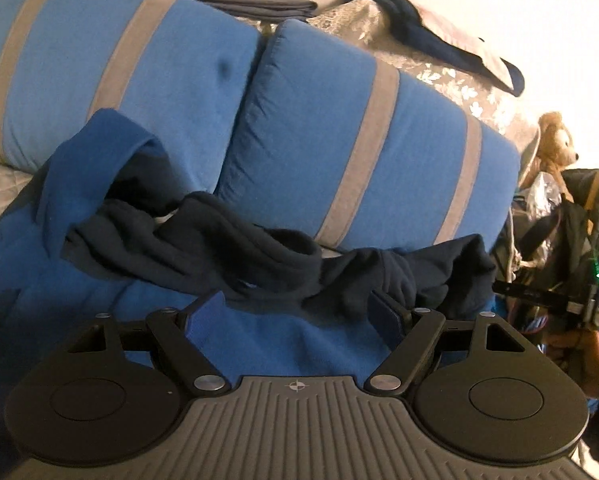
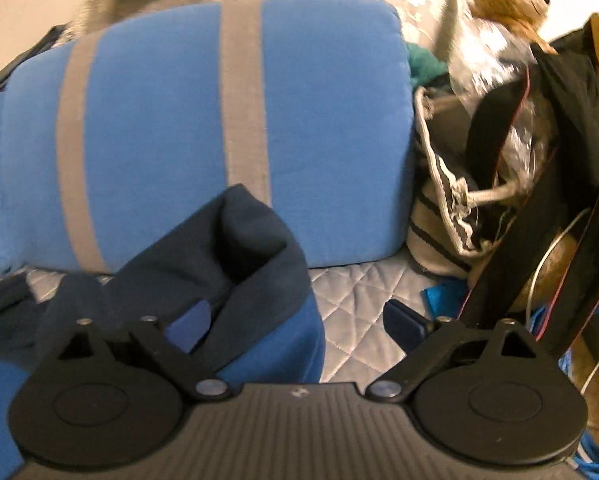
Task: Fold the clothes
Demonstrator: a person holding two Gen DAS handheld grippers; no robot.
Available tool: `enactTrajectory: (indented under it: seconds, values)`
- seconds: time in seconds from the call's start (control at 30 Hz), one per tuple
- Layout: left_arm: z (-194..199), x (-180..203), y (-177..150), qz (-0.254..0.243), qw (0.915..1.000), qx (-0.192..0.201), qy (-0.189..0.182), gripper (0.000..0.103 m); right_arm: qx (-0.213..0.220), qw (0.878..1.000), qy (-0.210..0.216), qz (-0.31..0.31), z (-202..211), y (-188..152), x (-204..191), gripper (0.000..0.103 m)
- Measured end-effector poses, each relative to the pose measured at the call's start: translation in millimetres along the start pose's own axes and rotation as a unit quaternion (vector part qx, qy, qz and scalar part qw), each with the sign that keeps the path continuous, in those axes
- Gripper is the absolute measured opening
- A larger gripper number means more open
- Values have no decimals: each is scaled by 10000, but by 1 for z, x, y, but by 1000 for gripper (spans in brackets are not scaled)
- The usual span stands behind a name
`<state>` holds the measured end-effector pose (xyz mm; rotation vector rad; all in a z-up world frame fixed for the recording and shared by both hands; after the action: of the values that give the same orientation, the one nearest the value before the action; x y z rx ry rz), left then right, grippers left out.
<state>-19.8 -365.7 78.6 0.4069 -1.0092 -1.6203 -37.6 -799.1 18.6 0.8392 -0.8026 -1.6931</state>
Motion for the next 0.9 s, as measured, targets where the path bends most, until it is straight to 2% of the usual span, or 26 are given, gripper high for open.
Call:
enactTrajectory:
  seconds: [0.13, 0.2, 0.23, 0.27, 0.3, 0.33, 0.47, 0.63, 0.9]
  values:
    - [-1, 7, -5, -187, 9998, 10, -92, 78, 5, 9998, -64, -197, -22, -3, 7, 93]
    - [-4, 15, -11, -331, 9992, -111, -178, 78, -76, 9996, -33, -281, -31, -7, 7, 91]
    - [-5, 19, -14, -385, 9988, -171, -243, 78, -138, 9993, -11, -333, -35, -10, 7, 76]
    - [-6, 21, -15, -403, 9986, -179, -287, 78, -199, 9991, 11, -385, -39, -12, 7, 54]
    - [-6, 22, -16, -416, 9984, -177, -328, 78, -266, 9987, 45, -440, -42, -15, 7, 41]
    - [-6, 23, -17, -418, 9984, -176, -341, 78, -368, 9979, 156, -508, -43, -18, 4, 21]
    - [-9, 24, -20, -405, 9982, -245, -368, 78, -505, 9979, 337, -242, -27, -17, -15, 16]
    - [-10, 23, -20, -389, 9981, -255, -401, 78, -763, 9953, 543, 246, 2, -18, -42, 15]
    - [-10, 22, -19, -261, 9982, -315, -443, 78, -1356, 9789, 1062, 1097, 49, -33, -94, 14]
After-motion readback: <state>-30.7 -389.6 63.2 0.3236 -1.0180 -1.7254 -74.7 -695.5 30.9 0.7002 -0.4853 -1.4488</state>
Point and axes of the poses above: each gripper's, at about its wrist camera, not at the fingertips, and z roughly against the way its jaws point, x to its right, y to its top, the point moved 10 cm from there along -z, roughly the way its jaws point, and after that the axes turned 10 degrees about y, right-handed, at the moved point
